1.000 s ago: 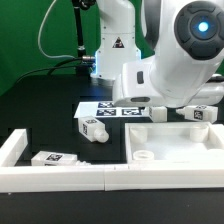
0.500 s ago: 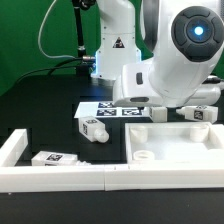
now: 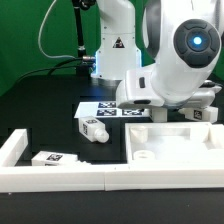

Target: Assemble one leg

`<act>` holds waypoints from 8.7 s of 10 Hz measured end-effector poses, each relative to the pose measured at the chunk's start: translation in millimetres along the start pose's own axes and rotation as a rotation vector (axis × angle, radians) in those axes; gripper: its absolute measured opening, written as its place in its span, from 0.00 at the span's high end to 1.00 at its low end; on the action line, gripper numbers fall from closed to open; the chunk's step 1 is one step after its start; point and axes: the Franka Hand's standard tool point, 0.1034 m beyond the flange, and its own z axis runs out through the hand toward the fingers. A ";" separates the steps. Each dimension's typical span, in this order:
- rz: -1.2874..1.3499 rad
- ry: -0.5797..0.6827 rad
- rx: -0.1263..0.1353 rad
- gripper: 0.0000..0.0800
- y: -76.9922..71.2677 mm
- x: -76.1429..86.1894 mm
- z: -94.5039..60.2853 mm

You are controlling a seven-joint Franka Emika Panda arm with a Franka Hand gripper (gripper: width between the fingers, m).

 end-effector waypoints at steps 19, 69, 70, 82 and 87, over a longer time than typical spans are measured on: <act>-0.037 0.848 0.033 0.65 -27.8 21.4 -215.1; -0.157 1.198 -0.022 0.19 -38.0 106.2 -261.1; -0.155 1.149 -0.026 0.19 -33.1 112.7 -259.7; 0.327 0.943 0.223 0.64 -35.0 110.3 -252.3; 0.916 0.864 0.603 0.64 -35.6 106.1 -246.0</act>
Offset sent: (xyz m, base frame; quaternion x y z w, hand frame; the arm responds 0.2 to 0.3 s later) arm 0.0000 0.0000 0.0000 0.0000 0.0000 0.0000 1.0000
